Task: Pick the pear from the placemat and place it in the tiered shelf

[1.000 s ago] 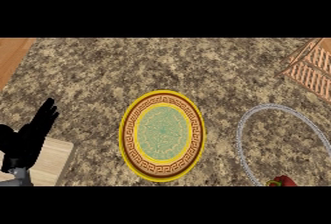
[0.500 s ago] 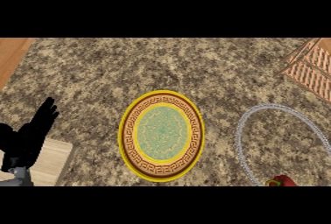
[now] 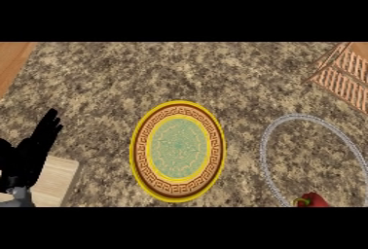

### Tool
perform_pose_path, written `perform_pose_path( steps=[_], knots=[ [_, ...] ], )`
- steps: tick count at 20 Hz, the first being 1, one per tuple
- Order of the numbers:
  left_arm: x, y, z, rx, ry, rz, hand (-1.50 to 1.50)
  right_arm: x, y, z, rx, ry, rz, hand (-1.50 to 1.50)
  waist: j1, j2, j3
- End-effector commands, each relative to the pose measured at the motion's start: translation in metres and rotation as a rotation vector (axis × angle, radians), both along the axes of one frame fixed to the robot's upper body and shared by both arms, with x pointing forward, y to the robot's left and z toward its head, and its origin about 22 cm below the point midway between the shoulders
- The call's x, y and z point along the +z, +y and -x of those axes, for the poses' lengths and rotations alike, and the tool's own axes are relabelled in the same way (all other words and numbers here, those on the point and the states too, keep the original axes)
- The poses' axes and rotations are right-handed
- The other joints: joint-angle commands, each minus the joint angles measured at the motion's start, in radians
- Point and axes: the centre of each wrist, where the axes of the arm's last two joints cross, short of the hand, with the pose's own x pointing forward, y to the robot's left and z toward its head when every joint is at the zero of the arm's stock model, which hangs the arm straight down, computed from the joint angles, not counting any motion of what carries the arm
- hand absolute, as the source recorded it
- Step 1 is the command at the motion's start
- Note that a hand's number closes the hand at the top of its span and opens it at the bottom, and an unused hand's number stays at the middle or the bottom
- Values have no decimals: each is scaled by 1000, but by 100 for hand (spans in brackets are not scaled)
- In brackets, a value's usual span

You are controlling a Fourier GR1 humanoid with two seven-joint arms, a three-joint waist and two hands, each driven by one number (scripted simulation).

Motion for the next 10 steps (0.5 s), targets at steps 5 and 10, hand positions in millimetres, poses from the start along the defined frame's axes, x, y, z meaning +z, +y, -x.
perform_pose_path(
  steps=[5, 10],
  knots=[
    [10, 4, 4, 25, 15, 16, 0, 39, -39, 95, -52, -135, -51, -150, -28, -9, 0],
    [9, 28, 17, 52, 21, 9, 0, 73, -51, 170, -139, -69, -66, -150, -46, -10, 3]
  ],
)
